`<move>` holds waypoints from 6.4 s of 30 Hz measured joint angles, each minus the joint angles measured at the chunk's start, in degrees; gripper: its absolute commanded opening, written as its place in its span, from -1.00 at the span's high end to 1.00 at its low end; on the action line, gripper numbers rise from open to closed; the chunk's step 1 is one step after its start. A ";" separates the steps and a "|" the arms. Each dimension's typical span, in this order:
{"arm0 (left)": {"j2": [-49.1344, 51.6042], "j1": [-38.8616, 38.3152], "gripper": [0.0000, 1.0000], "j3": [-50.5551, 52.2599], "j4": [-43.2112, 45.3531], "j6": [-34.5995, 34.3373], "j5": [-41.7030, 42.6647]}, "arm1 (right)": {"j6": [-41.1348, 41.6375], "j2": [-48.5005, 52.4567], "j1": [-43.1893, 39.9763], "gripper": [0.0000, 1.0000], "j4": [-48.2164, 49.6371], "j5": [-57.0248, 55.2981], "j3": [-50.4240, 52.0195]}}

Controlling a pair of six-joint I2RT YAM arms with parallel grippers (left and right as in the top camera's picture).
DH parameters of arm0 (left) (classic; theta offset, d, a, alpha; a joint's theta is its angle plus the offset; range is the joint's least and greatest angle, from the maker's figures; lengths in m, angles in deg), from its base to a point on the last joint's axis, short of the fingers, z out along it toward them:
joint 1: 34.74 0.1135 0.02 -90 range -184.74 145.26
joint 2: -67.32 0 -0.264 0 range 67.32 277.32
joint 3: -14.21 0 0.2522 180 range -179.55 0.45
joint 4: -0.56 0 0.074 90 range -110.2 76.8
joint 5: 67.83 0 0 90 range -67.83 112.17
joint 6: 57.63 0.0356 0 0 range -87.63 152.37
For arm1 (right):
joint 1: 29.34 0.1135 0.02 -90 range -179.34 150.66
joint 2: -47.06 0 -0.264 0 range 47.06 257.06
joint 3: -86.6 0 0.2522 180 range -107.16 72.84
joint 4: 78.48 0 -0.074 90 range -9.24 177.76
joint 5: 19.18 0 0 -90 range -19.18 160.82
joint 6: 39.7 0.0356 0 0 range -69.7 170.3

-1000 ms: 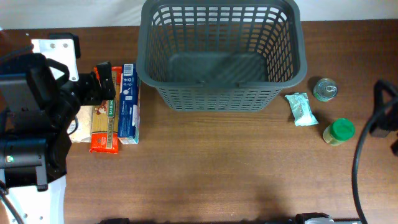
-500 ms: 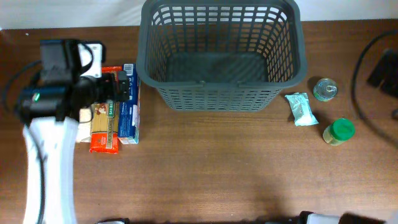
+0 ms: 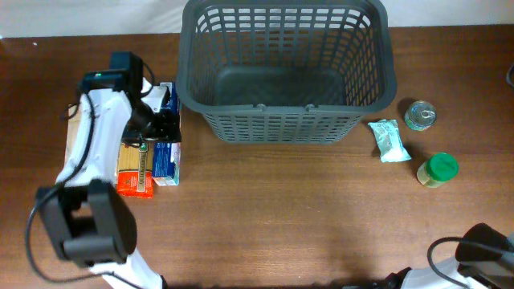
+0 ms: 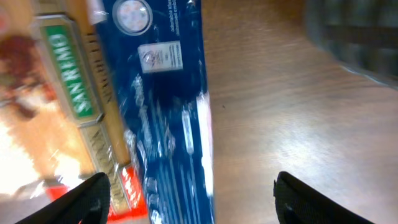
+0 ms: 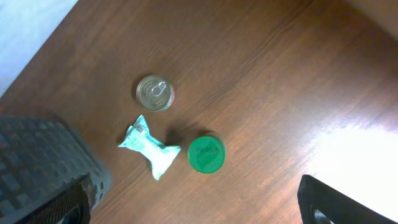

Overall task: Pack container
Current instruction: 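Grasp the blue box with the left gripper and lift it, then carry the blue box over the basket and drop it inside, then grasp the red-labelled spaghetti pack with the left gripper, then move the spaghetti pack into the basket and release it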

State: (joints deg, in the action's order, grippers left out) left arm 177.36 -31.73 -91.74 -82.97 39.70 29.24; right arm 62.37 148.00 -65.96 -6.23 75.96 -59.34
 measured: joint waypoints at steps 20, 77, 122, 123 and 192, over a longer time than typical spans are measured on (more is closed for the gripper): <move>11.37 0.02 0.96 0.02 4.15 0.59 -2.58 | -0.02 0.76 0.00 -0.97 -0.11 1.25 0.00; 13.86 -32.89 0.97 -42.47 7.32 53.31 -18.34 | -0.02 0.76 0.00 -0.98 -0.11 1.46 0.00; -15.76 1.36 -0.88 -41.94 -12.98 8.02 -22.21 | -0.04 0.76 0.00 -0.98 -0.11 1.46 0.00; -14.51 3.19 -0.86 -40.59 -14.53 6.56 -20.28 | 0.00 0.76 0.00 -0.97 -0.11 1.46 0.00; -7.30 4.81 0.96 -46.93 0.20 11.52 -3.76 | -0.04 0.76 0.00 -0.97 -0.13 1.66 0.00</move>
State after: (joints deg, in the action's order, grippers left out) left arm 170.06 -26.93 -138.66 -82.78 51.22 25.48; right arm 62.33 148.77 -65.96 -6.37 77.62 -59.34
